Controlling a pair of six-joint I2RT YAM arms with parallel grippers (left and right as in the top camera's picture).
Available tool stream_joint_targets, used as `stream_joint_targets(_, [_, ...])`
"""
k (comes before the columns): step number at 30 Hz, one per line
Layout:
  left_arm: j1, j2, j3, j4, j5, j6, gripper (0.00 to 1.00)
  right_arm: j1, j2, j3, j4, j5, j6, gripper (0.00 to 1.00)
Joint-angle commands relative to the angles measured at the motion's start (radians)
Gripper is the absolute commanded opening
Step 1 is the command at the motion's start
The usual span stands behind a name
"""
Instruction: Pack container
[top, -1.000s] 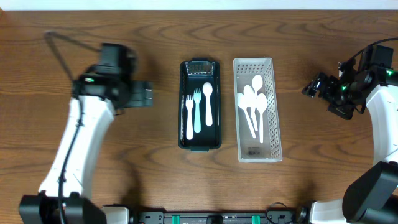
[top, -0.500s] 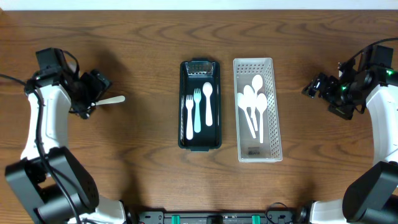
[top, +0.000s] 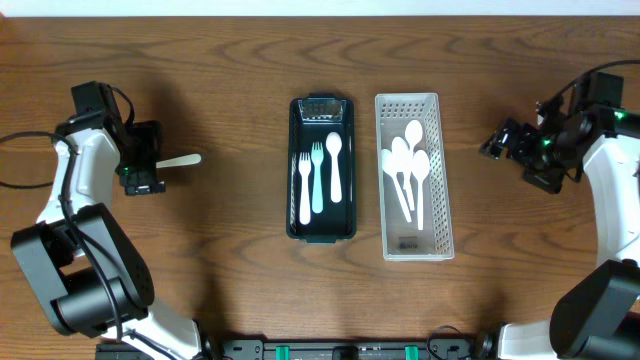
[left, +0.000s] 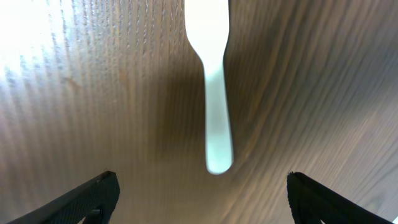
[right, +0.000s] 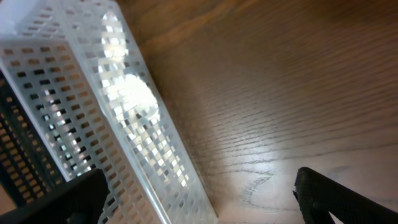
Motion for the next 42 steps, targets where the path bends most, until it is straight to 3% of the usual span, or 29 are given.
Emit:
stream_joint_targets(1, [0.004, 0.046, 0.006, 0.016, -0.027, -0.173, 0.89, 0.034, 0.004, -0.004, -0.006, -0.007, 0.005, 0.99])
stream_joint_targets(7, [0.004, 0.114, 0.006, 0.085, -0.016, -0.253, 0.87, 0.079, 0.004, -0.004, -0.018, -0.006, 0.004, 0.99])
stream_joint_targets(18, [0.016, 0.175, 0.006, 0.113, -0.008, -0.272, 0.81, 0.120, 0.004, -0.004, -0.040, 0.004, 0.001, 0.99])
stream_joint_targets(21, [0.021, 0.188, 0.006, 0.097, -0.008, -0.272, 0.66, 0.119, 0.004, -0.004, -0.060, 0.004, 0.001, 0.99])
stream_joint_targets(25, [0.033, 0.200, 0.006, 0.082, -0.008, -0.271, 0.65, 0.119, 0.004, -0.004, -0.077, 0.004, 0.001, 0.99])
stream_joint_targets(28, [0.045, 0.200, 0.006, 0.063, -0.008, -0.267, 0.55, 0.119, 0.004, -0.004, -0.081, 0.005, 0.002, 0.99])
stream_joint_targets(36, [0.076, 0.200, 0.006, -0.023, -0.008, -0.193, 0.49, 0.119, 0.004, -0.004, -0.082, 0.004, 0.002, 0.99])
stream_joint_targets(42, [0.076, 0.200, 0.006, -0.064, -0.009, -0.145, 0.39, 0.119, 0.004, -0.004, -0.085, 0.004, 0.002, 0.99])
